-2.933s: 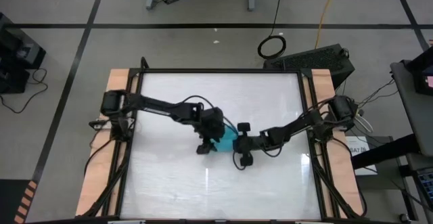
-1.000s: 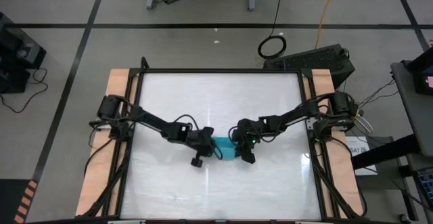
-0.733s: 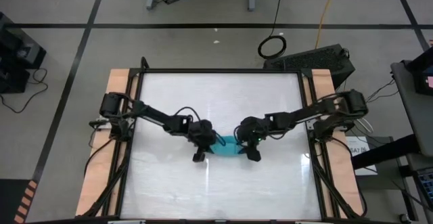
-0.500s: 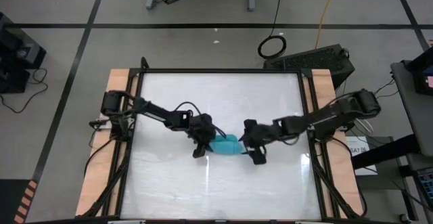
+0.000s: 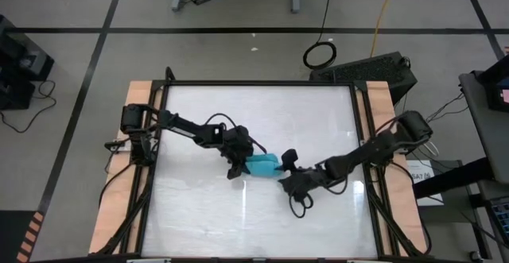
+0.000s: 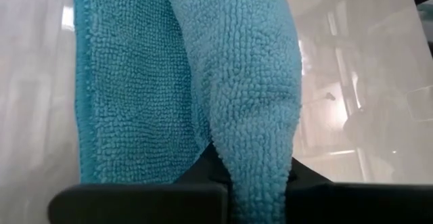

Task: Roll towel
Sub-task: Roll the blue towel

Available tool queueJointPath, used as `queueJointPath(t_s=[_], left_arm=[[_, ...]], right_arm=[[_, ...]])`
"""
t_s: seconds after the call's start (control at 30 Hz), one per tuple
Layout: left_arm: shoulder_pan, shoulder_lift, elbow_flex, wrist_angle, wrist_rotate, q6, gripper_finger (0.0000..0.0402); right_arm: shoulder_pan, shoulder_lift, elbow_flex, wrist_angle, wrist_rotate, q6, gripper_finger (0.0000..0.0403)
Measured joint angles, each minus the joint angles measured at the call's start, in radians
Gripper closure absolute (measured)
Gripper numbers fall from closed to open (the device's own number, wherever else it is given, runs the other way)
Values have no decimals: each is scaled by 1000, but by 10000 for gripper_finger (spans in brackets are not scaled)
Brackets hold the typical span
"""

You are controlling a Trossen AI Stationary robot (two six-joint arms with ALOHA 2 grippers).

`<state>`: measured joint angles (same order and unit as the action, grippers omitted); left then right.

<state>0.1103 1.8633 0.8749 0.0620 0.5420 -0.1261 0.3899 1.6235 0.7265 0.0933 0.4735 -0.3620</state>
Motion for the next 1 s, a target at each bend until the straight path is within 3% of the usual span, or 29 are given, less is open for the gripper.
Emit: queueJointPath(t_s=[0.23,0.53,0.63,0.83,1.0], left_arm=[[7,0,0,-3,43,-1,377],[7,0,0,-2,50,8,367],[7,0,0,0,49,12,326],[5,-41,0,-16,37,30,205],[-16,-143,13,-181,-141,123,165]], right_arm=[[-38,116,1,63,82,-41,195],[-133,157,2,84,23,117,229],[-167,157,3,81,-46,187,250],[-229,155,3,68,-198,281,321],[-273,155,4,69,-319,336,381]])
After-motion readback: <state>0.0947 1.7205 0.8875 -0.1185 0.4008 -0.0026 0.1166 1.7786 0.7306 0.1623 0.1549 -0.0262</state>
